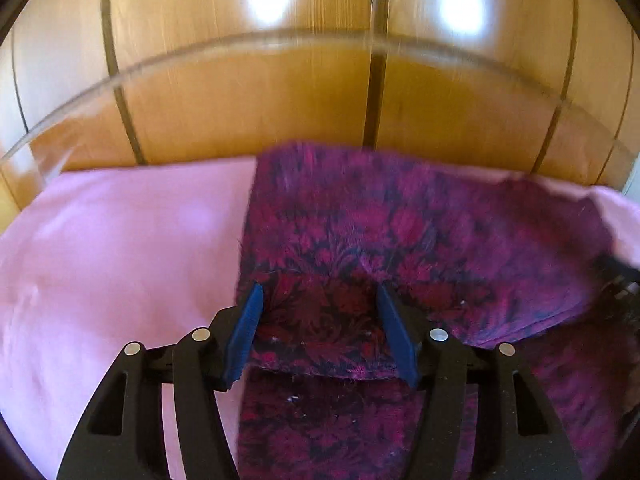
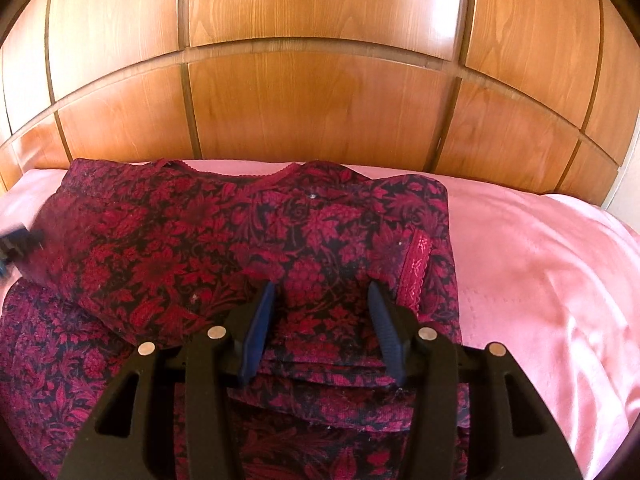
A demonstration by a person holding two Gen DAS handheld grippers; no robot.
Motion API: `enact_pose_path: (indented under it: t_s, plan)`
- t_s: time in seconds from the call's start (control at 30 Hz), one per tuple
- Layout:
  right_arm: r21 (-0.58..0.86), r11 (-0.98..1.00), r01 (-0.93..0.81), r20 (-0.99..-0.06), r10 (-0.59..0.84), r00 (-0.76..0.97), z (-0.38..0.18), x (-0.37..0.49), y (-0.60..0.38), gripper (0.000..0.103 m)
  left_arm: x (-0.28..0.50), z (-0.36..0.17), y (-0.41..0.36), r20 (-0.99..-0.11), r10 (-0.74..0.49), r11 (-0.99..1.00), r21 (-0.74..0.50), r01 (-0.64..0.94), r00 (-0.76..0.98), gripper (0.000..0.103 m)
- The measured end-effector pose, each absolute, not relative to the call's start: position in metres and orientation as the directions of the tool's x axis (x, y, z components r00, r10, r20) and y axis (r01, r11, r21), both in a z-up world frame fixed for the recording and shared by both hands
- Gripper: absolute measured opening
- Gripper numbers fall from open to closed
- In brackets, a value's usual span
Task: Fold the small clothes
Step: 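Press the folded sweater flat with the left tool and release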
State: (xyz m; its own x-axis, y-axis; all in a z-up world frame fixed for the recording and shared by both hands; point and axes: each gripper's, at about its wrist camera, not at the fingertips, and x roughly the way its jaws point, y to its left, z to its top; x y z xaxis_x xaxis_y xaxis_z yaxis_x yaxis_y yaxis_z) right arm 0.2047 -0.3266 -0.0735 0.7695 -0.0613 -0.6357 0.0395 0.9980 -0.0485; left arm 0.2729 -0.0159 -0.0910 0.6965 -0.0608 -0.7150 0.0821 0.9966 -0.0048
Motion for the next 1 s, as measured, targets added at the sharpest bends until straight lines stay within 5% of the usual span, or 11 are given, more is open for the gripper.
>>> enact_pose_path:
  t_s: [0.83, 1.0]
  plan:
    - [-0.002, 1.0, 0.028, -0.636, -0.023, 0.771, -0.074, 0.207, -0.336, 0.049, 0.186, -0.042, -0.015, -0.598, -0.057, 0.998, -0.012, 0.062, 0.8, 0.058]
    - [-0.003, 1.0, 0.029, -0.639, -0.025, 0.769, -0.074, 0.209, -0.336, 0.05, 0.171, -0.042, -0.013, -0.598, -0.064, 0.998, -0.035, 0.054, 0.799, 0.067]
